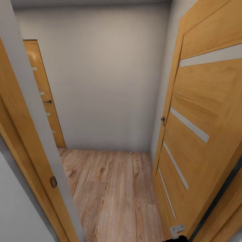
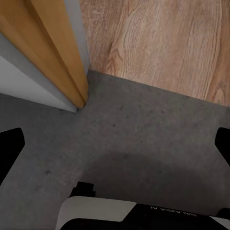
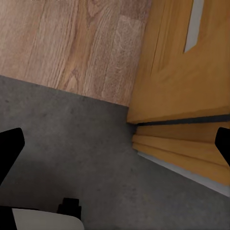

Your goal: Move the two storage containers from the living room to the garage. In the garage, place one container on the floor and stack the other container on top of it (either order is fine).

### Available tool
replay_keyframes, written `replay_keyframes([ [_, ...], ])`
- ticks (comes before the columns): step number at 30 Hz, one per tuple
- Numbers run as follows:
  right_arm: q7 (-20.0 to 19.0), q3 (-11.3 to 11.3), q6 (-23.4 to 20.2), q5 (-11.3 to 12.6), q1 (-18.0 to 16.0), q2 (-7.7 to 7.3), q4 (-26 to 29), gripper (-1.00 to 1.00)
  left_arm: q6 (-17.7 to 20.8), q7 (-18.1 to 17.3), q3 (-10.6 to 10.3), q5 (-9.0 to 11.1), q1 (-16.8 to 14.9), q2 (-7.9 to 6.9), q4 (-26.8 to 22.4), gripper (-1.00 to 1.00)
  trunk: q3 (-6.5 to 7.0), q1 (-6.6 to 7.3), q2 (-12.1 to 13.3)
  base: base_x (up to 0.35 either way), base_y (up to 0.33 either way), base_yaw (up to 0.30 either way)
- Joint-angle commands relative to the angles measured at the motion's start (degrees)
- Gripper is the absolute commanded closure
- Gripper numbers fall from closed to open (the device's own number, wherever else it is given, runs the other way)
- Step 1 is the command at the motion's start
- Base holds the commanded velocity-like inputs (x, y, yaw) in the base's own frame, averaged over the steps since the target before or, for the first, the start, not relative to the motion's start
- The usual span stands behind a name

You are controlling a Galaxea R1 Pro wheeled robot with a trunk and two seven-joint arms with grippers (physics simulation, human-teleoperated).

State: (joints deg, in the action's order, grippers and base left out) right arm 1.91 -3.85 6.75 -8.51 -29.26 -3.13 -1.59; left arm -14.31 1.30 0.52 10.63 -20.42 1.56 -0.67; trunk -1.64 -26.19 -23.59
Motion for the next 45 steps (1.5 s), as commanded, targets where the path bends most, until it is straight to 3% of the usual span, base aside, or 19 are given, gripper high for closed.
replay_keyframes([
  [1,0.2,-0.39,0.27,-0.32,-0.09,0.0,-0.17,-1.0,-0.19,0.11,0.01,0.18,-0.06,0.02,0.05,-1.0,-0.13,-0.04,-0.13,0.0,0.0,0.0],
  [40,0.02,-0.46,0.45,-0.28,-0.09,0.05,-0.17,-1.0,-0.12,0.11,0.01,0.18,-0.06,0.11,0.05,-1.0,0.28,-0.04,-0.13,0.0,0.0,0.003],
  [45,0.02,-0.46,0.45,-0.28,-0.09,0.05,-0.17,-1.0,-0.11,0.17,0.01,0.18,-0.06,0.07,0.05,-1.0,0.28,-0.04,-0.13,0.219,0.0,0.0],
])
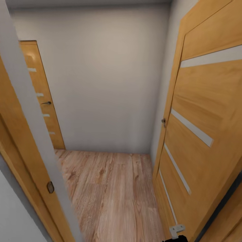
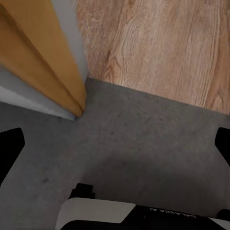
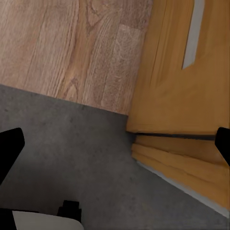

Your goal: Move the two storage containers from the living room to the garage. In the garage, place one container on the floor and stack the other container on top of it (either order is fine).

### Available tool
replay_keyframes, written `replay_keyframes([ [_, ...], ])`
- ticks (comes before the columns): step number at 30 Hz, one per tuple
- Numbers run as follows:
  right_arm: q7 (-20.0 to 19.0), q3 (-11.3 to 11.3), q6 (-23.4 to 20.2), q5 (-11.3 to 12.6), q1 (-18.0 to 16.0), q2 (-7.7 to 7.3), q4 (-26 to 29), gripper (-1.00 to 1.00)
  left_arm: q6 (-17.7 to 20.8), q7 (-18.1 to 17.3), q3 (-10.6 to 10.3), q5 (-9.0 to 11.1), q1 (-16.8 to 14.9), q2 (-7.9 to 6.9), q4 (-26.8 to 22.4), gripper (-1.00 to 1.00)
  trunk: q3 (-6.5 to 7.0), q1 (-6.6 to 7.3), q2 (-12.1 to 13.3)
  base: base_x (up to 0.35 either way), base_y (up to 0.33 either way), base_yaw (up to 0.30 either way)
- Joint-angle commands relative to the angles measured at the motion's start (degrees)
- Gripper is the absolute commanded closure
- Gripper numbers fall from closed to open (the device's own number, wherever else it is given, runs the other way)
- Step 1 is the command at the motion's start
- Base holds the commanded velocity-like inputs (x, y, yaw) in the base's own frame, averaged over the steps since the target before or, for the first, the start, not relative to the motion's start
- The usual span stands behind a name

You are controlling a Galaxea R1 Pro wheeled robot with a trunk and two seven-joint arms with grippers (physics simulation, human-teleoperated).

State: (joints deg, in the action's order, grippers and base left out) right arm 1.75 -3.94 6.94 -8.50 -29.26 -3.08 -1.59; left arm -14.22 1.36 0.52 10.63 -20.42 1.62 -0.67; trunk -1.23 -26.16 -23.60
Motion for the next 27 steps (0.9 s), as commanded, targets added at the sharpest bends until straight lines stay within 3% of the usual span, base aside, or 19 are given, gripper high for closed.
replay_keyframes([
  [1,0.18,-0.37,0.25,-0.29,-0.09,0.0,-0.17,-1.0,-0.19,0.12,0.01,0.18,-0.06,-0.01,0.05,-1.0,-0.13,-0.06,-0.12,0.307,0.0,0.0],
  [7,0.18,-0.37,0.27,-0.29,-0.09,0.0,-0.17,-1.0,-0.19,0.14,0.01,0.18,-0.06,-0.04,0.05,-1.0,-0.13,-0.06,-0.12,0.296,0.0,0.0],
  [27,0.18,-0.37,0.27,-0.3,-0.09,0.0,-0.21,-1.0,-0.19,0.14,0.01,0.18,-0.06,0.05,0.05,-1.0,-0.13,-0.06,-0.12,0.07,-0.048,0.0],
])
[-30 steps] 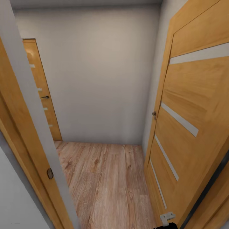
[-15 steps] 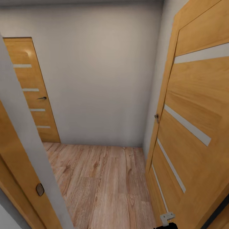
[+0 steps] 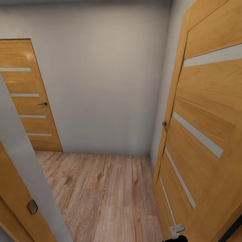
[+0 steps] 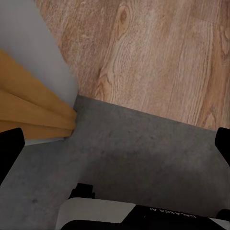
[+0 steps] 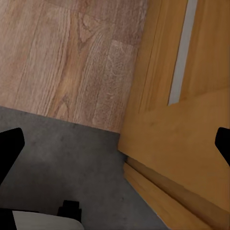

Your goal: Move the two storage containers from the living room to the garage. In the garage, place one container on the floor and stack the other container on top of it (either order is fine).

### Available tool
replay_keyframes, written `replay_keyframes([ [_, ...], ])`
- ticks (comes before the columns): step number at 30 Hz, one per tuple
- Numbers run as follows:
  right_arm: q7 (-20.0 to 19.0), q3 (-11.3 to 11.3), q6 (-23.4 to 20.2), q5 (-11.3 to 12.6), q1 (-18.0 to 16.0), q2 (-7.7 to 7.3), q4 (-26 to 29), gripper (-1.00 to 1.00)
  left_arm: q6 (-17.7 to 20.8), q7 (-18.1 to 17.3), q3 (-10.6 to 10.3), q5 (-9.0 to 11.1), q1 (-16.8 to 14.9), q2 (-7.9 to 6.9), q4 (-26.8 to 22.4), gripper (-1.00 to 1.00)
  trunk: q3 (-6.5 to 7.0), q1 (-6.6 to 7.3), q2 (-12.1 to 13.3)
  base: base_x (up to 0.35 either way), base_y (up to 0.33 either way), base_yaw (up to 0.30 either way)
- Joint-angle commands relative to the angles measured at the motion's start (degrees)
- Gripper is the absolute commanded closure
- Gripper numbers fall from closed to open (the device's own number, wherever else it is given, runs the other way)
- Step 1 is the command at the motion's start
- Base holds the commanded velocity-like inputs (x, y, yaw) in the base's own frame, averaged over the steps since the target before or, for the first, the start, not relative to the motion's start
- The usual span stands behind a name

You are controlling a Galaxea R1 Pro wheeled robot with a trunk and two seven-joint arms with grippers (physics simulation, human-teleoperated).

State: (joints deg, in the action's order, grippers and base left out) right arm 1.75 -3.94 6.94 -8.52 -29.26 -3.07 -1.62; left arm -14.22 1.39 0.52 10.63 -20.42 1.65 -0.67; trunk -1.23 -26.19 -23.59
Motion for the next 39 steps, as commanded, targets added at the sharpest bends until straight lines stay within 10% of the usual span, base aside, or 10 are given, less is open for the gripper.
replay_keyframes([
  [1,0.18,-0.37,0.27,-0.28,-0.09,0.0,-0.17,-1.0,-0.19,0.11,0.01,0.18,-0.05,0.02,0.05,-1.0,-0.13,-0.04,-0.13,0.004,-0.003,0.0],
  [39,0.18,-0.37,0.27,-0.27,-0.09,0.08,-0.14,-1.0,-0.19,0.1,0.01,0.18,-0.05,0.02,0.05,-1.0,-0.13,-0.04,-0.13,0.131,0.0,0.0],
])
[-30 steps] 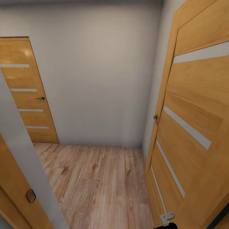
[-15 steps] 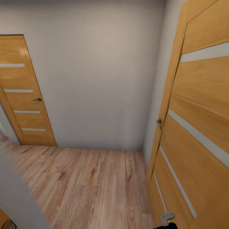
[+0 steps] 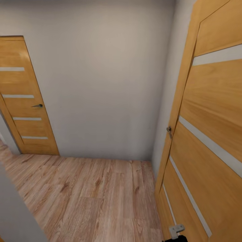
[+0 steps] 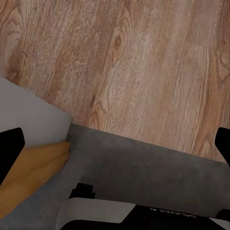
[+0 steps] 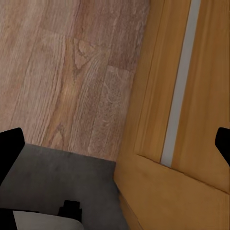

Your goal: Move the two storage containers from the living room to the garage. In the garage, place one container on the floor and stack the other container on top of it (either order is fine).

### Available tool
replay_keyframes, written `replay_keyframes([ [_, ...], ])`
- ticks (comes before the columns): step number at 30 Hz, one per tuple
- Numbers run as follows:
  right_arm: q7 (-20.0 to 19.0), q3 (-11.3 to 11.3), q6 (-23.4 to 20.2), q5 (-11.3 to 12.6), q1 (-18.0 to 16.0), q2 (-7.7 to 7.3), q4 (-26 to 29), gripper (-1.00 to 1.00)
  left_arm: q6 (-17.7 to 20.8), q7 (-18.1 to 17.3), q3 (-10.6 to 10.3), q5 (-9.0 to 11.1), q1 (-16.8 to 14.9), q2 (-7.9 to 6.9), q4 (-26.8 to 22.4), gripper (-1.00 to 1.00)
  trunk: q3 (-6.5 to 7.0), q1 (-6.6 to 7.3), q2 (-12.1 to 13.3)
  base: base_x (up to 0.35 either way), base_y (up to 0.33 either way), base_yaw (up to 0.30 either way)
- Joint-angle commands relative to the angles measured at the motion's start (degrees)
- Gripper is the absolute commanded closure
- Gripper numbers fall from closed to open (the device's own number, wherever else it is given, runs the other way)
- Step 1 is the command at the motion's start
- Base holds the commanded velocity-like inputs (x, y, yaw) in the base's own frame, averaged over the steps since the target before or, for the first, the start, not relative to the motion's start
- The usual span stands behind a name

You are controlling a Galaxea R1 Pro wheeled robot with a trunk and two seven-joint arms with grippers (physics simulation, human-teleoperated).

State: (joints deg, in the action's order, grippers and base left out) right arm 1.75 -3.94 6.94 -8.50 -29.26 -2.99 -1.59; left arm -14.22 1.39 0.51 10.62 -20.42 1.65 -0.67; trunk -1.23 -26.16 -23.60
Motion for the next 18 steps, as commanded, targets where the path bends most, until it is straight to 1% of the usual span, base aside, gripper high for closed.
replay_keyframes([
  [1,0.18,-0.37,0.27,-0.29,-0.09,0.0,-0.17,-1.0,-0.19,0.11,0.01,0.19,-0.06,0.02,0.05,-1.0,-0.13,-0.06,-0.12,0.253,0.0,0.0],
  [5,0.18,-0.37,0.27,-0.29,-0.09,0.0,-0.17,-1.0,-0.19,0.11,0.01,0.19,-0.06,0.02,0.05,-1.0,-0.13,-0.06,-0.12,0.139,0.0,0.0],
  [15,0.18,-0.37,0.27,-0.29,-0.09,0.0,-0.17,-1.0,-0.2,0.11,0.01,0.19,-0.06,0.02,0.05,-1.0,-0.13,-0.06,-0.12,0.017,0.0,0.0],
  [18,0.18,-0.37,0.27,-0.29,-0.09,0.0,-0.18,-1.0,-0.19,0.11,0.01,0.19,-0.06,0.02,0.05,-1.0,-0.13,-0.06,-0.12,0.08,-0.072,0.0],
])
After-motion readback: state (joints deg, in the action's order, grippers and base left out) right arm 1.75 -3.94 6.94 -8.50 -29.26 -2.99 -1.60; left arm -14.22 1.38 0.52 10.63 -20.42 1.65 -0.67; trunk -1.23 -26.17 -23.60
